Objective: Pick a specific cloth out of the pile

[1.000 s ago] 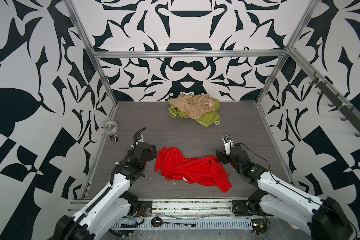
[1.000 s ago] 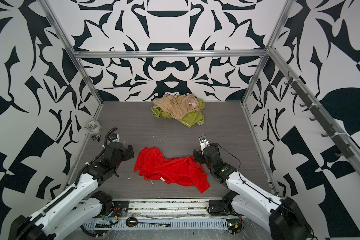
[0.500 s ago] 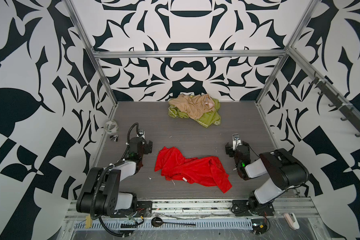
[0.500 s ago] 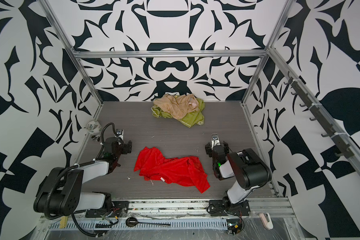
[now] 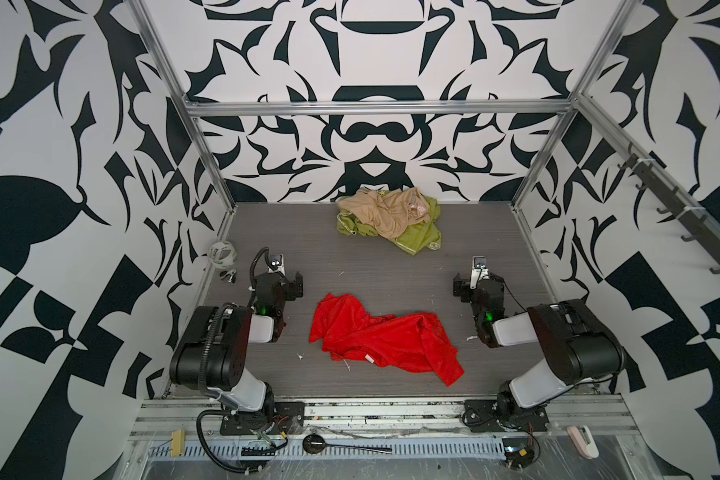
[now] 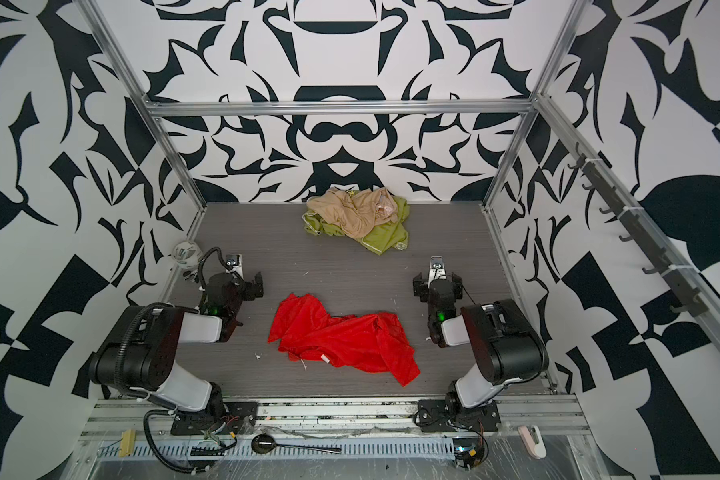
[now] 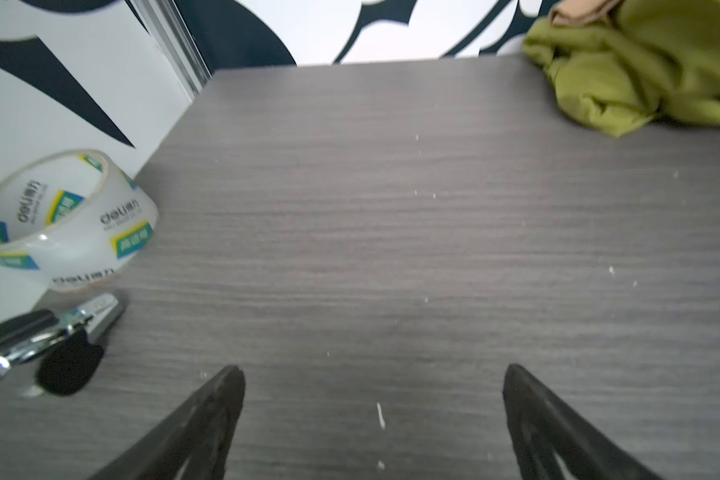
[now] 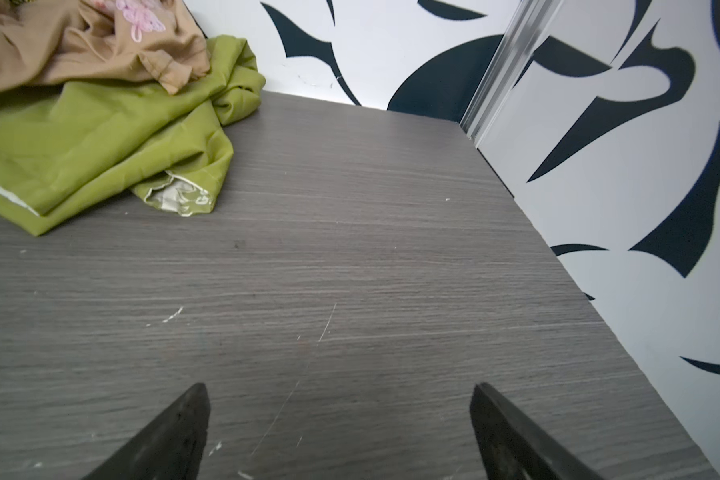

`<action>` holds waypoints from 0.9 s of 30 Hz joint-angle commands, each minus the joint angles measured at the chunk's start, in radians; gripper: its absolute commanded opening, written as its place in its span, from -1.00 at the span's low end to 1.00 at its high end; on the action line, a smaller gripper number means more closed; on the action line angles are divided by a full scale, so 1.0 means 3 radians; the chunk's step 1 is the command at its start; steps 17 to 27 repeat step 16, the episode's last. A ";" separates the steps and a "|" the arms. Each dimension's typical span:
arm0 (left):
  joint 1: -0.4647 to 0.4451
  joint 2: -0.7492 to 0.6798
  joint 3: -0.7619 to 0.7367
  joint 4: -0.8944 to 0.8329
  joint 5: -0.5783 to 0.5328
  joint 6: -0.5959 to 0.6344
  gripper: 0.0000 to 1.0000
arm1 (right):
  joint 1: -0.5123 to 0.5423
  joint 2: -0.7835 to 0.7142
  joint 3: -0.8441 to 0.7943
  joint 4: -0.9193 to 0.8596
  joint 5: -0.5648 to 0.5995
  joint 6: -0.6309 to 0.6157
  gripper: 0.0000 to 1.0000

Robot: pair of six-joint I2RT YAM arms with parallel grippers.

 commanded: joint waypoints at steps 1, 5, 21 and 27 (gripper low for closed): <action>0.0016 -0.0002 -0.0021 0.0222 0.0026 -0.0053 0.98 | -0.0003 -0.0056 0.0059 0.0007 0.0037 0.0051 1.00; 0.0013 -0.0003 -0.0024 0.0222 0.0023 -0.0050 0.98 | -0.0041 -0.0034 0.0068 0.0017 -0.0523 -0.0047 1.00; 0.0014 -0.0002 -0.0021 0.0222 0.0025 -0.0053 0.99 | -0.0156 -0.0075 0.0146 -0.0204 -0.0629 0.0043 1.00; 0.0014 -0.0002 -0.0021 0.0222 0.0025 -0.0053 0.99 | -0.0156 -0.0075 0.0146 -0.0204 -0.0629 0.0043 1.00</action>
